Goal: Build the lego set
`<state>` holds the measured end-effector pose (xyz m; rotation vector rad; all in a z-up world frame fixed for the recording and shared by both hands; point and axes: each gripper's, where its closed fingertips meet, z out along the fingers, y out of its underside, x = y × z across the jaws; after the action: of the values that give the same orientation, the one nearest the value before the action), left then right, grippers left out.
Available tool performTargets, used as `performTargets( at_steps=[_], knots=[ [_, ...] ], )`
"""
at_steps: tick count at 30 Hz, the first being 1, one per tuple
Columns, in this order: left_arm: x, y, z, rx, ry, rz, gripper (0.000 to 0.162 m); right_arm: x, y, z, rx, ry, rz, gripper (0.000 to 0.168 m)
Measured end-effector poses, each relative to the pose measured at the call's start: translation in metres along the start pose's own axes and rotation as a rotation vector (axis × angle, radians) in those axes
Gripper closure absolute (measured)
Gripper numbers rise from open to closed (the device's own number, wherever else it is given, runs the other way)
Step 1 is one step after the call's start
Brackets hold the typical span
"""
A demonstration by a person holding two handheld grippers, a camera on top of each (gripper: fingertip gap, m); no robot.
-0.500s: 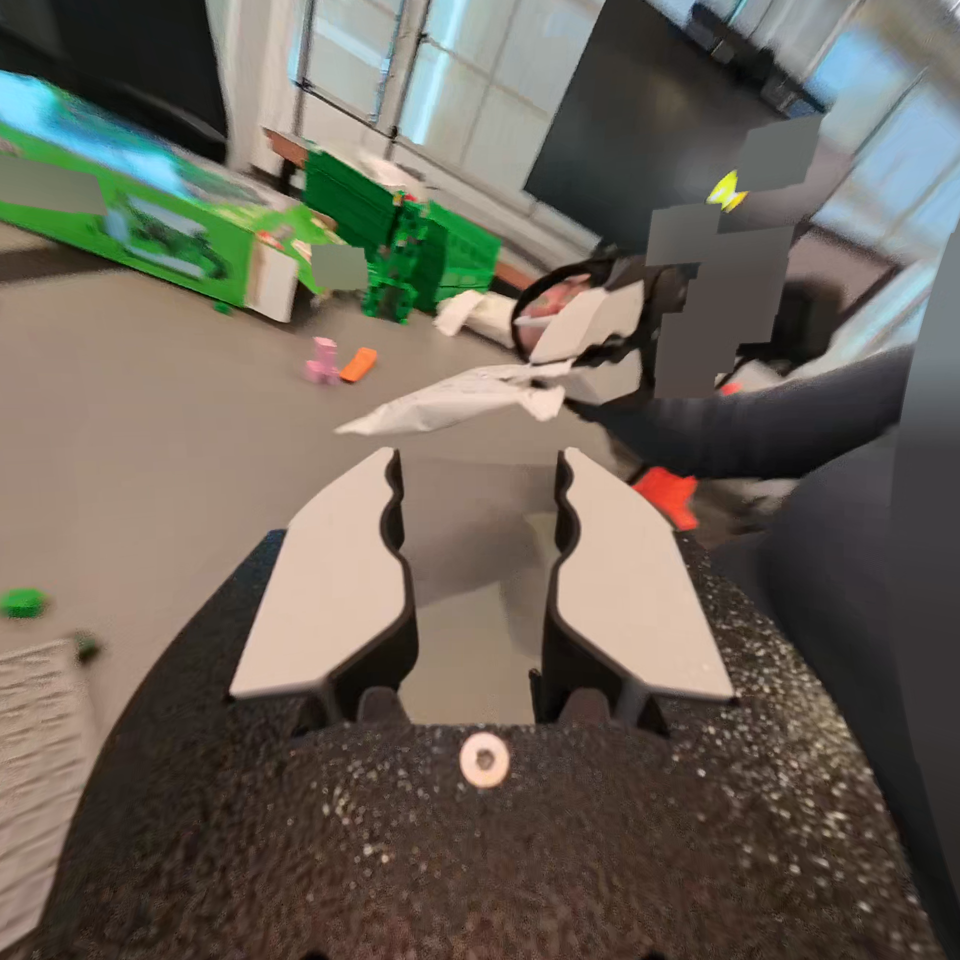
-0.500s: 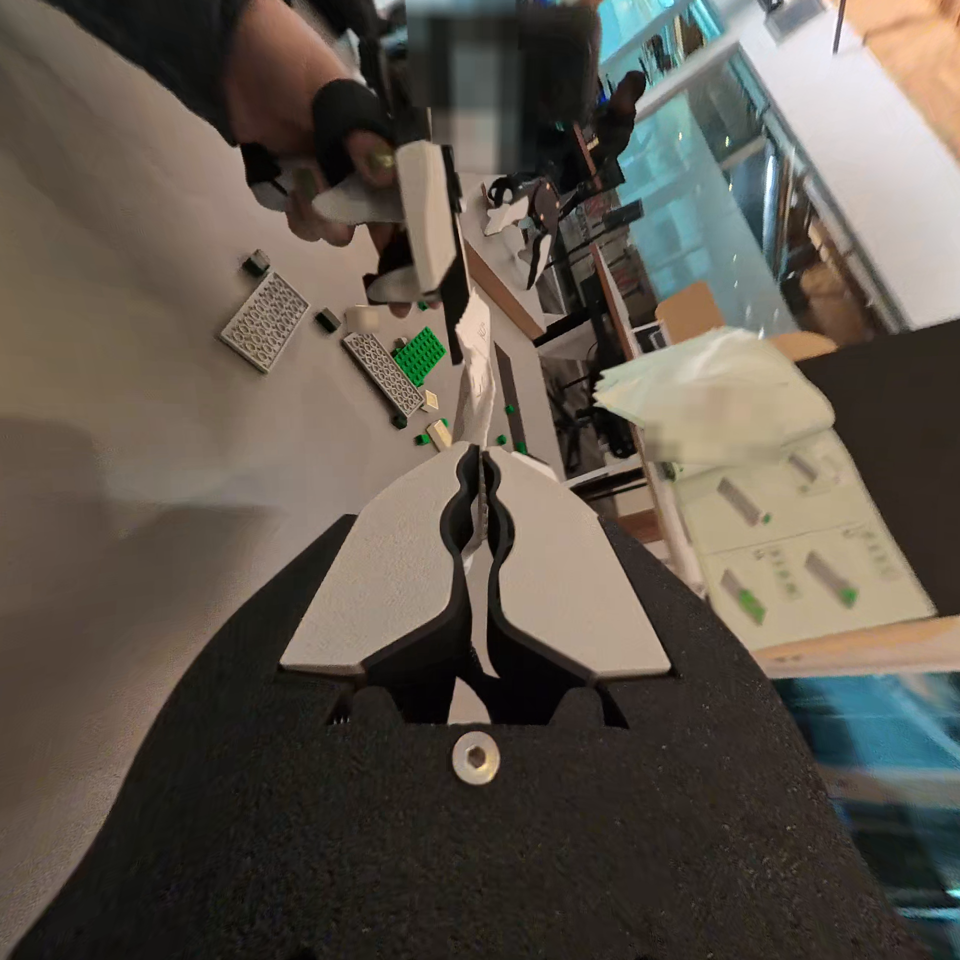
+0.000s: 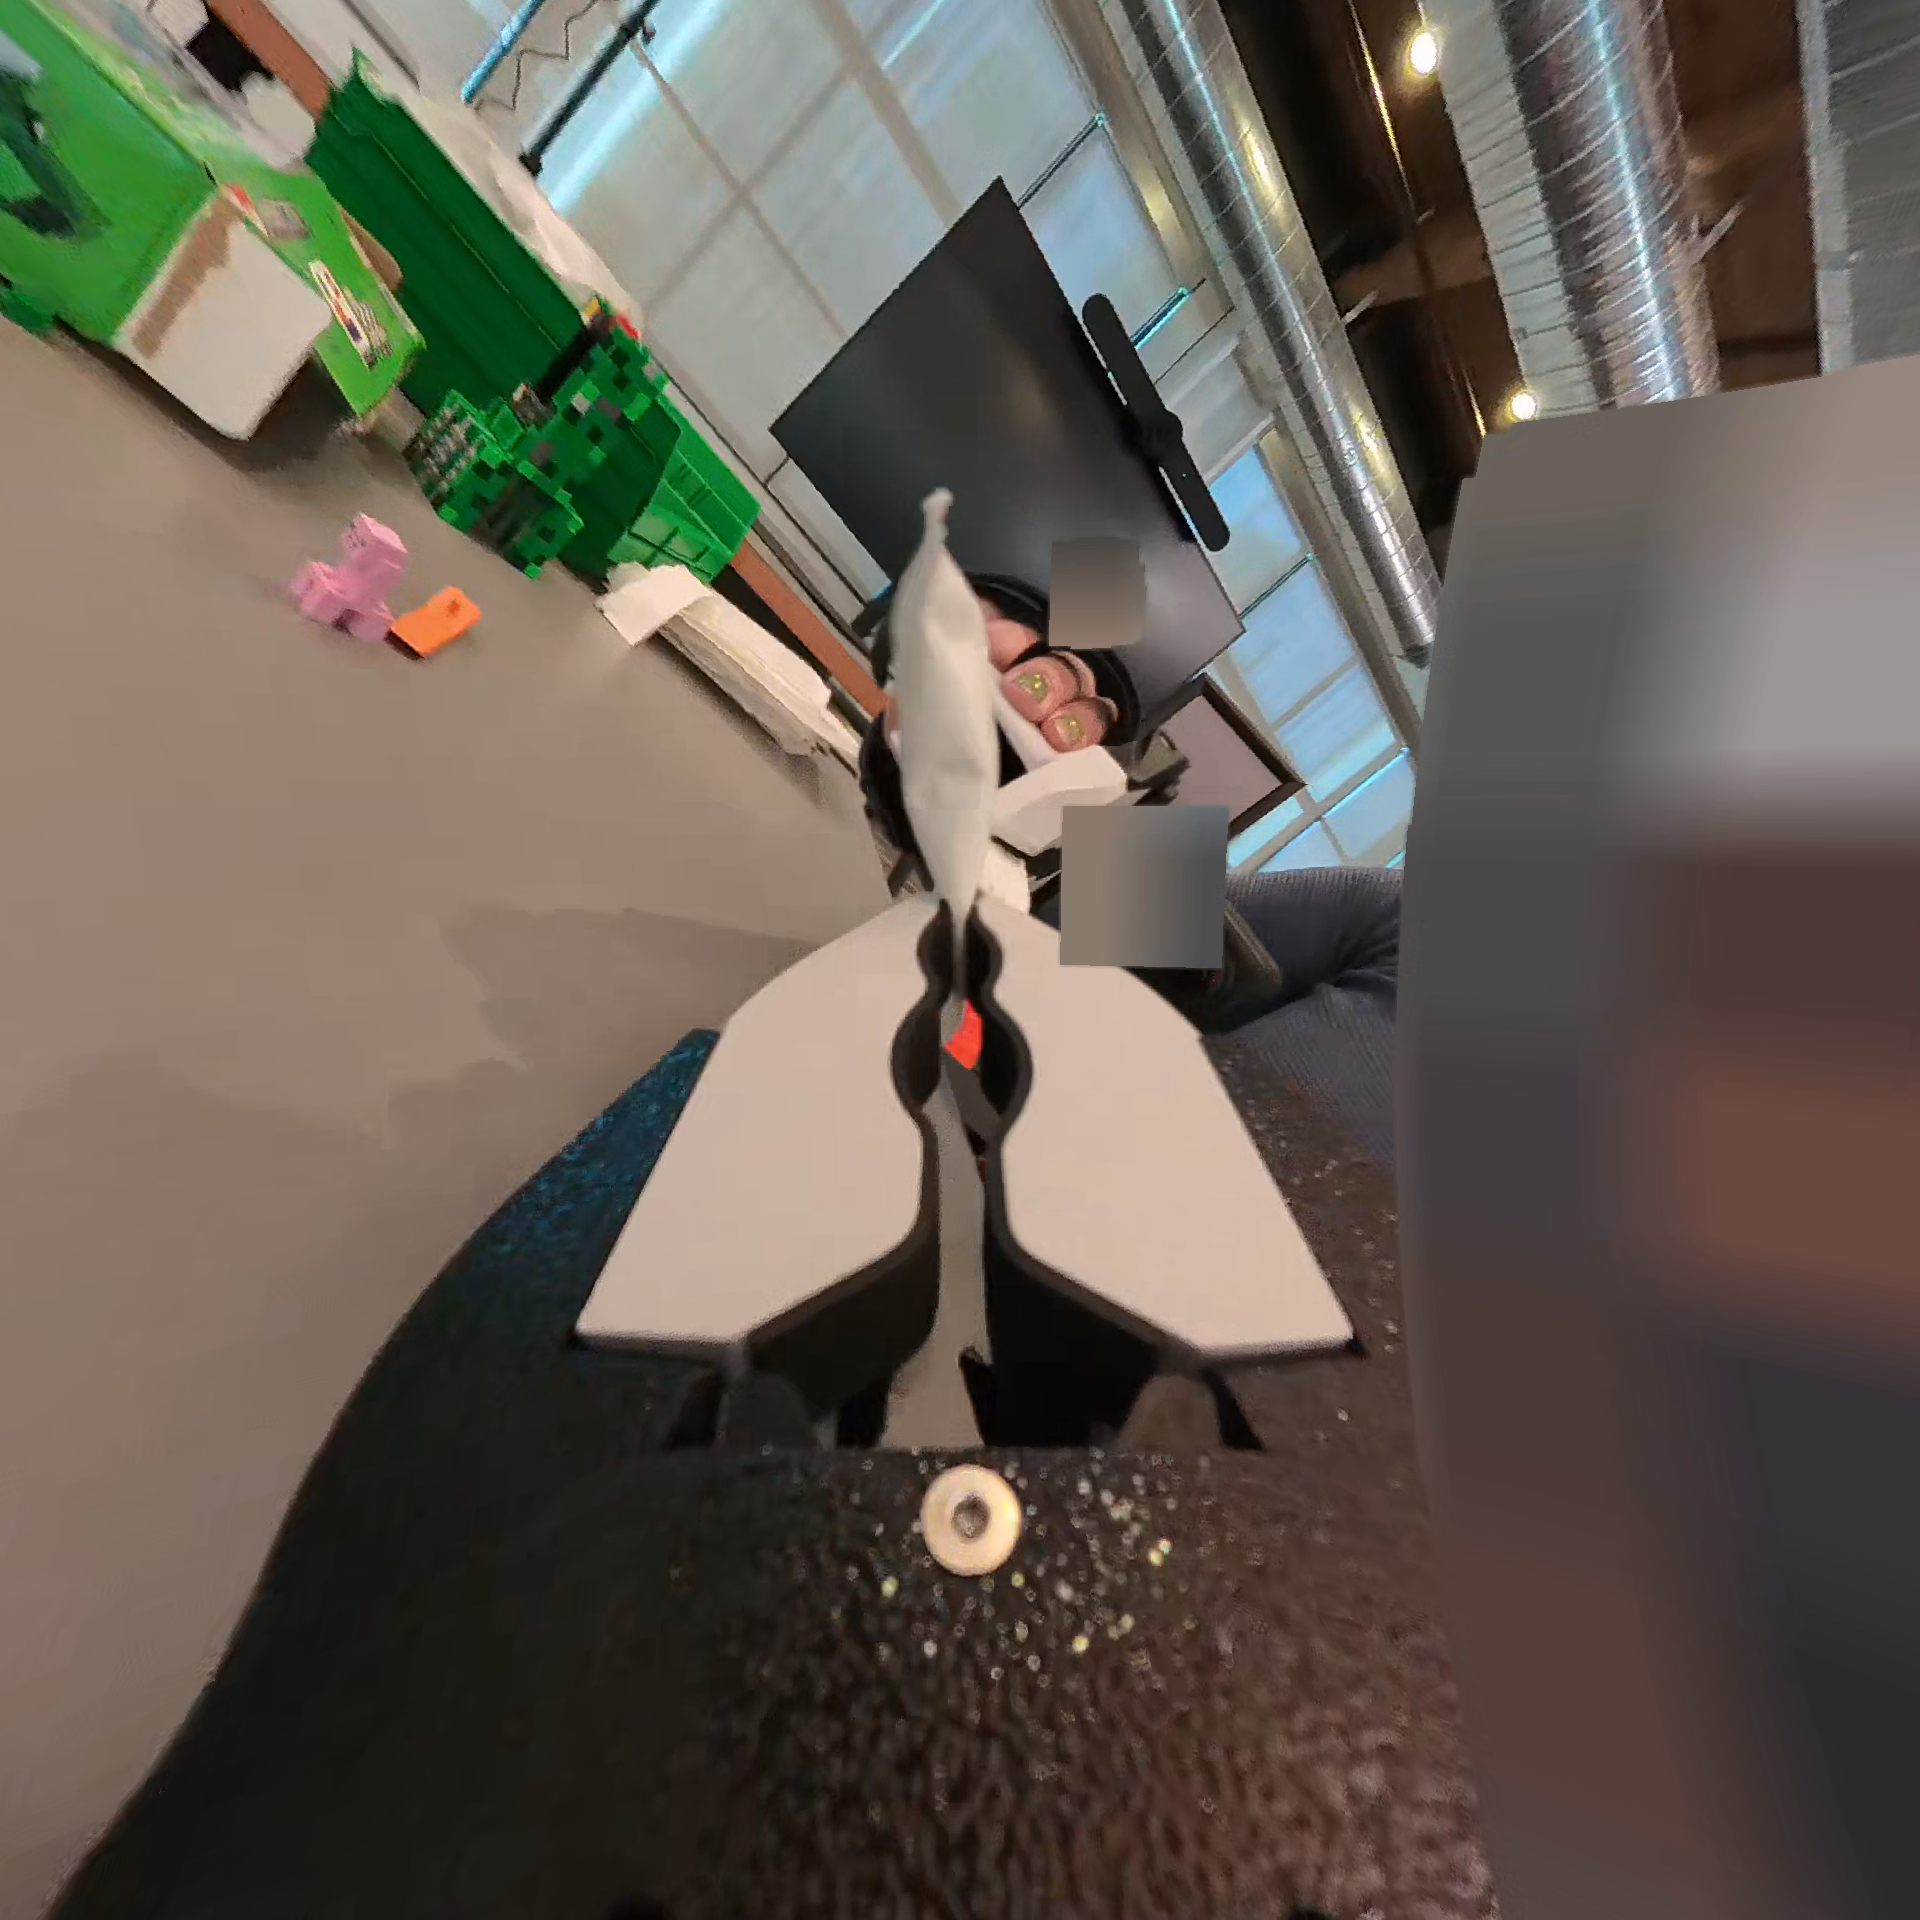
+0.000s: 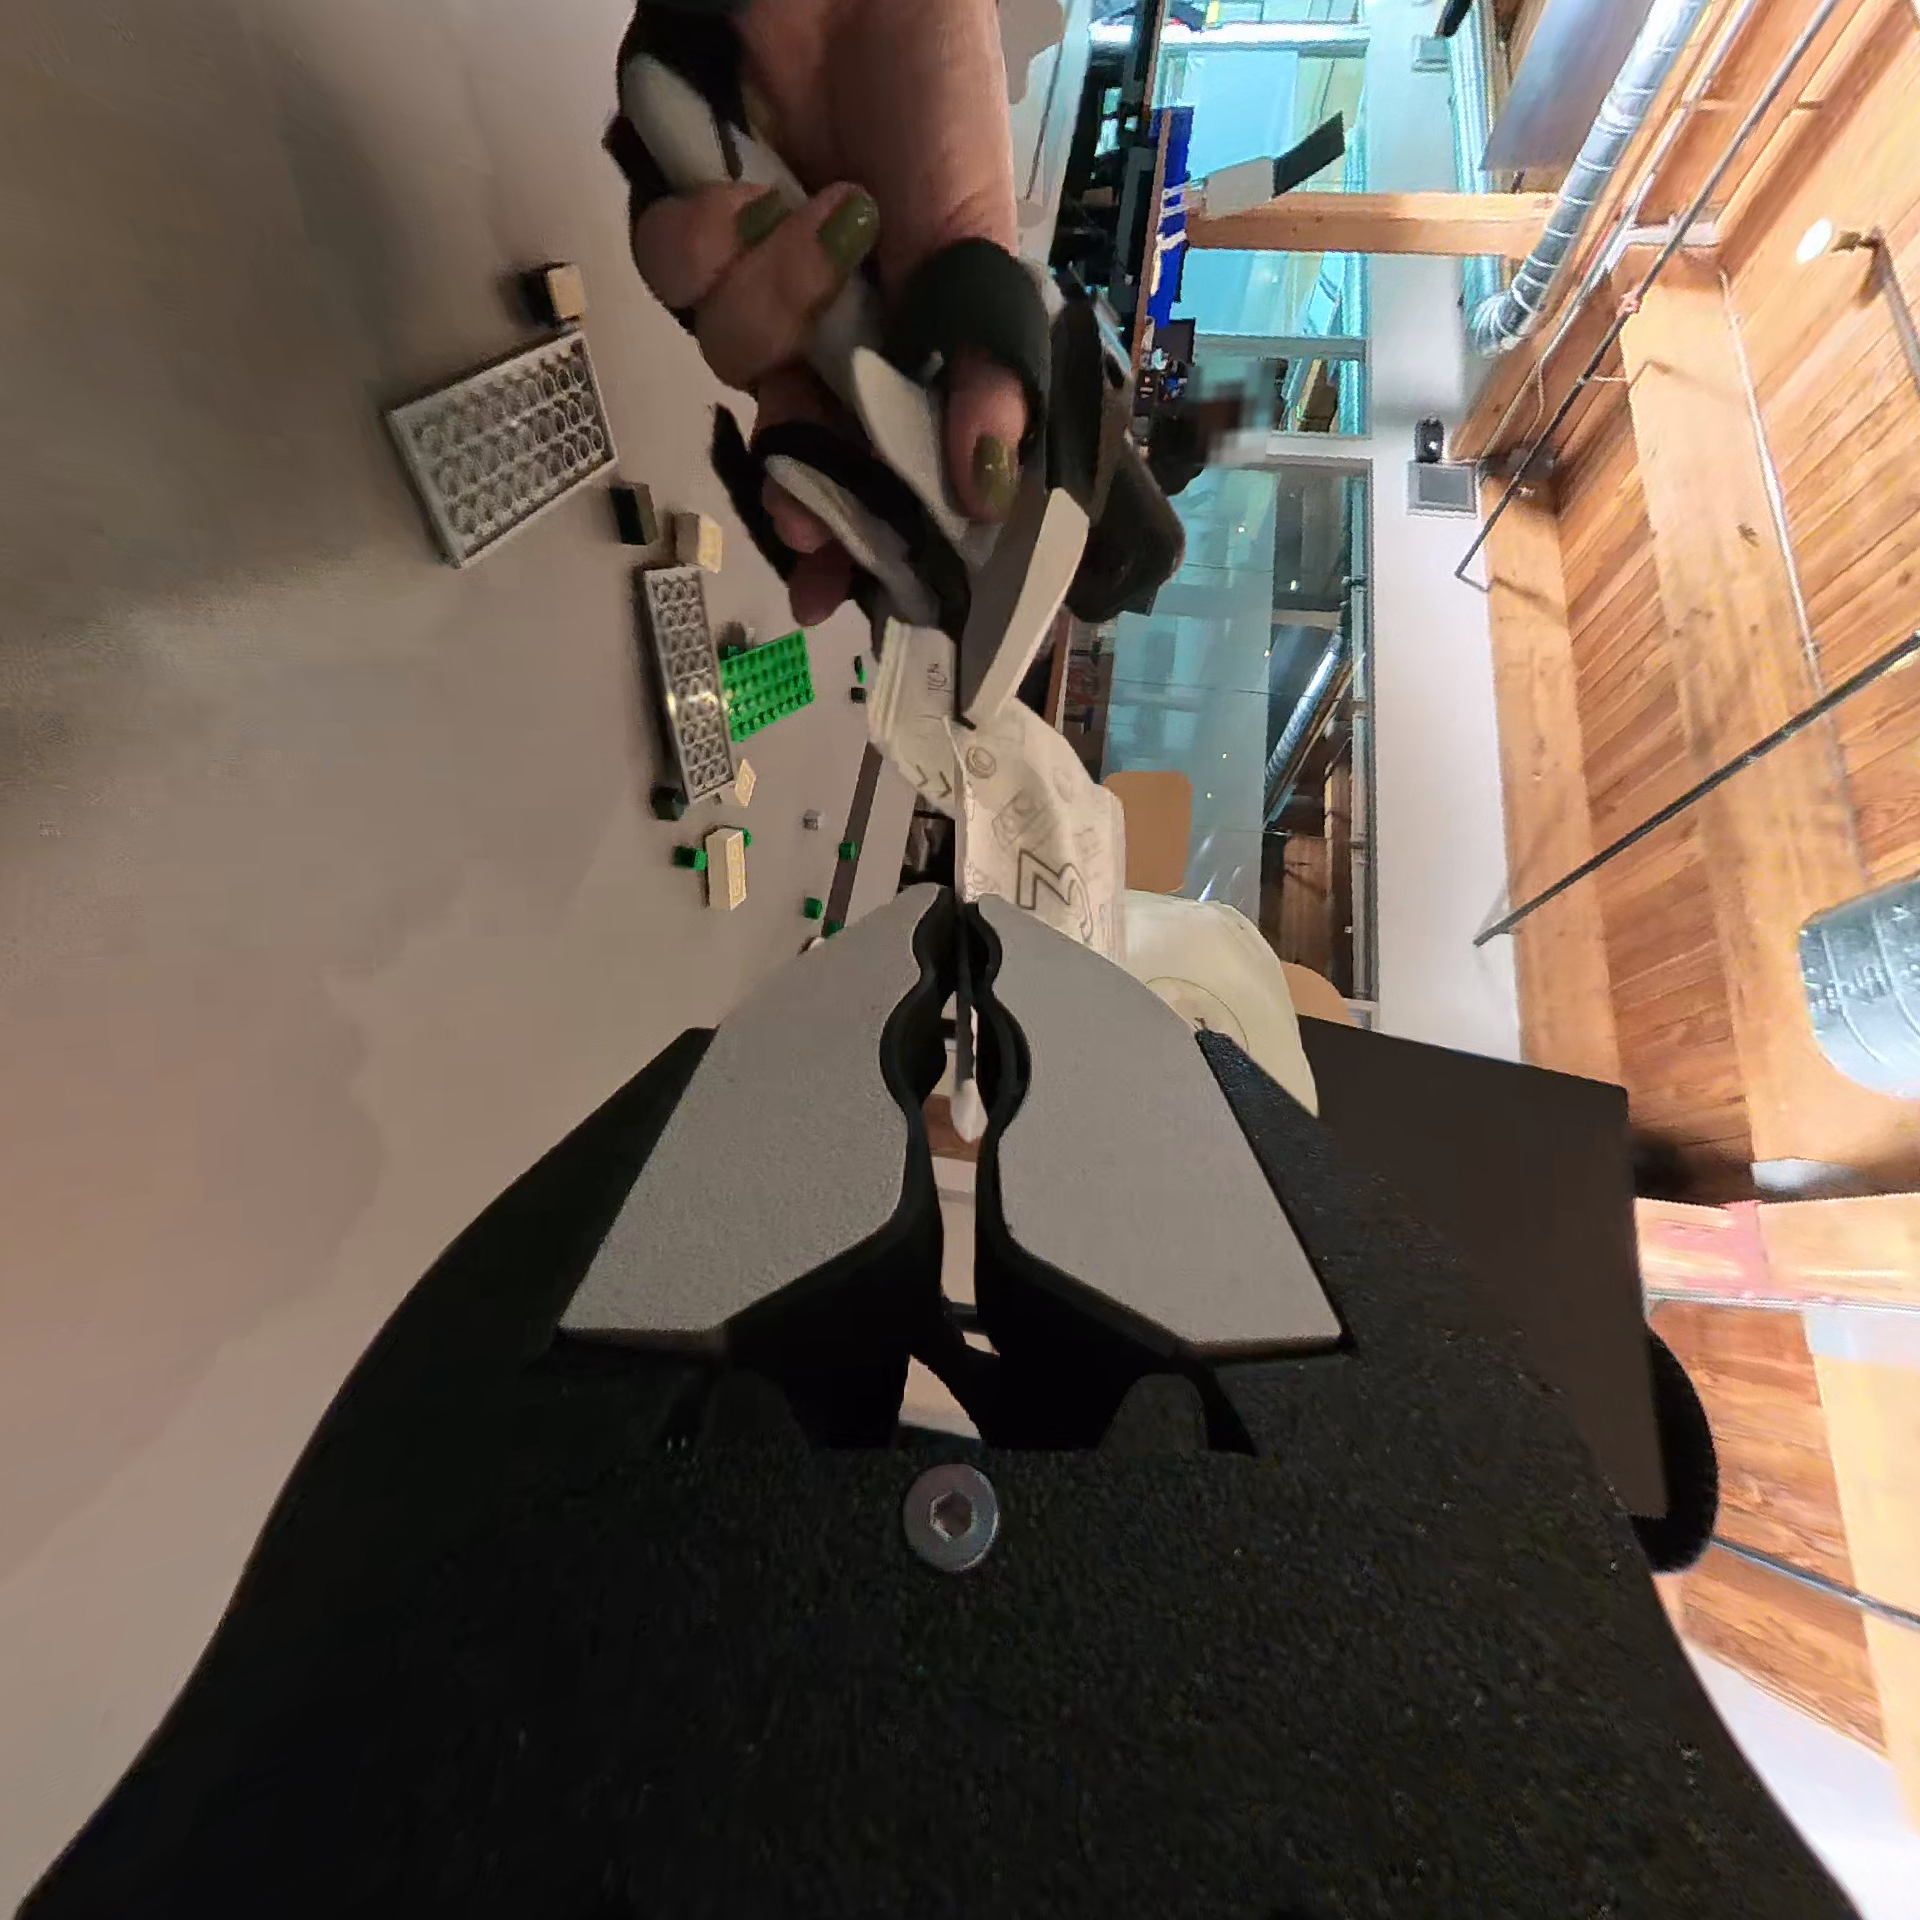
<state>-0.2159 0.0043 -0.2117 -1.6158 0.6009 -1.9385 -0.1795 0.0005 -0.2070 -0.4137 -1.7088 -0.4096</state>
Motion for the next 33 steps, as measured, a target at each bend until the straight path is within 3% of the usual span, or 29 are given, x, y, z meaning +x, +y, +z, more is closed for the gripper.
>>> performTargets(
  at_steps=[1, 4, 8, 12, 17, 21, 24, 27, 33],
  knots=[
    [0.001, -0.005, -0.004, 0.016, -0.007, 0.034, 0.162, 0.003, 0.001, 0.005, 0.010, 0.010, 0.027, 0.168],
    [-0.001, -0.028, -0.025, 0.102, -0.116, 0.198, 0.162, 0.018, 0.011, 0.028, 0.046, 0.042, 0.248, 0.163],
    [-0.005, -0.070, -0.075, 0.249, -0.276, 0.389, 0.162, 0.032, 0.038, 0.070, 0.168, -0.057, 0.858, 0.130],
    [-0.011, -0.090, -0.121, 0.307, -0.329, 0.534, 0.162, 0.034, 0.056, 0.124, 0.358, -0.328, 1.514, 0.112],
    [-0.030, -0.093, -0.152, 0.289, -0.382, 0.580, 0.162, 0.035, 0.045, 0.184, 0.646, -0.819, 1.962, 0.113],
    [-0.041, -0.097, -0.161, 0.280, -0.422, 0.611, 0.162, 0.020, 0.033, 0.214, 0.682, -1.026, 1.963, 0.129],
    [-0.057, -0.099, -0.167, 0.242, -0.502, 0.616, 0.162, 0.021, 0.031, 0.225, 0.779, -1.057, 1.940, 0.163],
    [-0.076, -0.096, -0.180, 0.162, -0.656, 0.623, 0.162, 0.009, 0.036, 0.236, 0.726, -0.982, 1.805, 0.165],
    [-0.102, -0.083, -0.199, -0.044, -0.947, 0.643, 0.162, -0.020, 0.041, 0.253, 0.432, -0.920, 1.429, 0.165]
  ],
)
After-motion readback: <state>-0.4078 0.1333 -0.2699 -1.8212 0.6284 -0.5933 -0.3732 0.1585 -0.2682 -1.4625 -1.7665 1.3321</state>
